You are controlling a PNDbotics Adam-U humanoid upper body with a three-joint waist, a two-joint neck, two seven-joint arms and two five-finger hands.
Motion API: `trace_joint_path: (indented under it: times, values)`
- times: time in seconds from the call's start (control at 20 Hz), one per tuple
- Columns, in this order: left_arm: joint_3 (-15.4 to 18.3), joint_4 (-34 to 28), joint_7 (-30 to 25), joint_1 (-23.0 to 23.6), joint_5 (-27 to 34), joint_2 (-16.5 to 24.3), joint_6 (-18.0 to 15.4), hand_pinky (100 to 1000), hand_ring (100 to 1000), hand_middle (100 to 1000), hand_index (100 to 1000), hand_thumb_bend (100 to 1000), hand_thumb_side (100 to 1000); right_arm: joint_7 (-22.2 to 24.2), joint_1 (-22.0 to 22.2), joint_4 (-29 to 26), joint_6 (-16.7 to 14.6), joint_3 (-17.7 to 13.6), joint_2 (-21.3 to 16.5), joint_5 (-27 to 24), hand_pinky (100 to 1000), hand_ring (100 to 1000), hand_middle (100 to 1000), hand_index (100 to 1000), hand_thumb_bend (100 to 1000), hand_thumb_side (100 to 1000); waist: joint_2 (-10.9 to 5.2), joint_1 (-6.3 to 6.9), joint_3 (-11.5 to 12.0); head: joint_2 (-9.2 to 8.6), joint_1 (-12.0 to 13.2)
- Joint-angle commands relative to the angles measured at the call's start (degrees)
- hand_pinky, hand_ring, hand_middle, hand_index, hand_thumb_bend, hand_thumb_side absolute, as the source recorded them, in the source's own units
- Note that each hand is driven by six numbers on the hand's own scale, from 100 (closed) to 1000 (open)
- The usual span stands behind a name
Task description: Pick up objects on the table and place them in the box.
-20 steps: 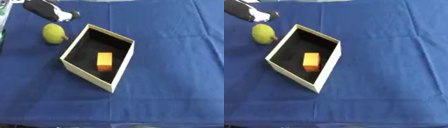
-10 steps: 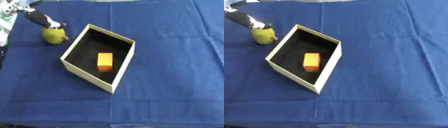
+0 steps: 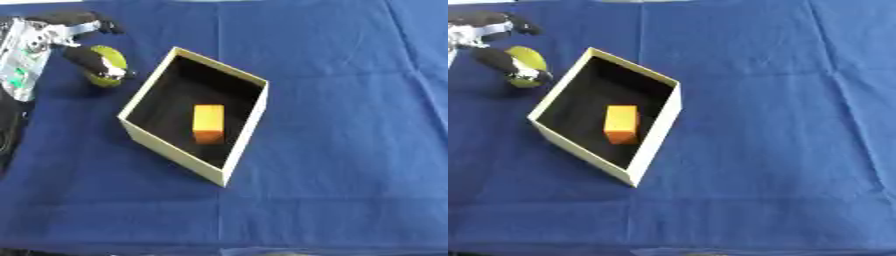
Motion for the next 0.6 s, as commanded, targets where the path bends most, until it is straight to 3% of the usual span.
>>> trace_joint_path:
  times: [0.05, 0.6]
  values:
    - [1.37, 1.41, 0.48, -1.31, -1.97, 1.04, 0.83, 924, 945, 884, 946, 607, 507, 0.17, -0.5, -0.86, -0.08, -0.74, -0.82, -0.09, 834, 711, 668, 752, 100, 733, -0.96, -0.2, -0.01, -0.77, -0.11]
    - [3.19, 1.46, 5.44, -1.28, -7.47, 1.84, 3.49, 936, 956, 894, 950, 610, 475, 0.53, -0.19, -0.86, -0.05, -0.65, -0.74, -0.2, 835, 711, 667, 752, 100, 736, -0.76, -0.52, 0.32, -0.82, -0.18]
